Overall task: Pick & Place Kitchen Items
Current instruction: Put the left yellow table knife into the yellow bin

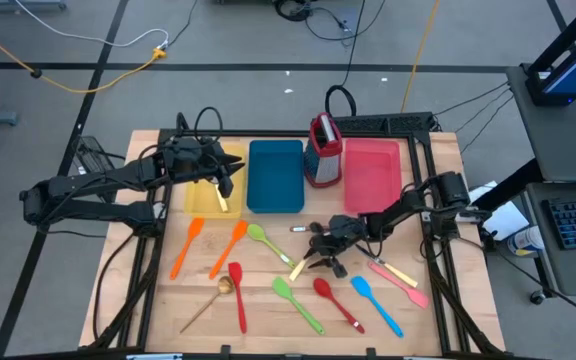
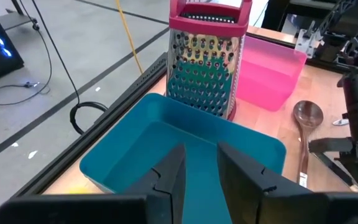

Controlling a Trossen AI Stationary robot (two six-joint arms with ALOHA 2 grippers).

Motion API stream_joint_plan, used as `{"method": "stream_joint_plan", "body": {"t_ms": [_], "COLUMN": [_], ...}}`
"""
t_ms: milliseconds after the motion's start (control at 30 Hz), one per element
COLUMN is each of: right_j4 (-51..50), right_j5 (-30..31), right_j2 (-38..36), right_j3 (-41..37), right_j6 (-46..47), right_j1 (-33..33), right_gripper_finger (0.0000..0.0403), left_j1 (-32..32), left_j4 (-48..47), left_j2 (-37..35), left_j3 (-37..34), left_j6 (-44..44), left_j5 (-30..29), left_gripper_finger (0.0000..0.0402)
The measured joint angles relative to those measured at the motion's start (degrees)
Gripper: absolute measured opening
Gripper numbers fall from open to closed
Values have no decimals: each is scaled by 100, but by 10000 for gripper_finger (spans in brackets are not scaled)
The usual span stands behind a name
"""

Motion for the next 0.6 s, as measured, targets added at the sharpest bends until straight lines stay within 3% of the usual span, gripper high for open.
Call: {"method": "stream_joint_plan", "body": {"t_ms": [267, 600], "right_j4": [250, -369], "right_j5": [15, 16], "right_j2": [-210, -201], "right_j3": [-9, -13], "right_j6": [-366, -506], "right_j1": [-10, -310], "right_gripper_finger": [141, 141], "left_j1": [0, 0], "left_j4": [-43, -142], "left_j2": [0, 0], "left_j3": [0, 0], "left_j6": [32, 9], "left_j5": [0, 2], "left_gripper_finger": [93, 93]}}
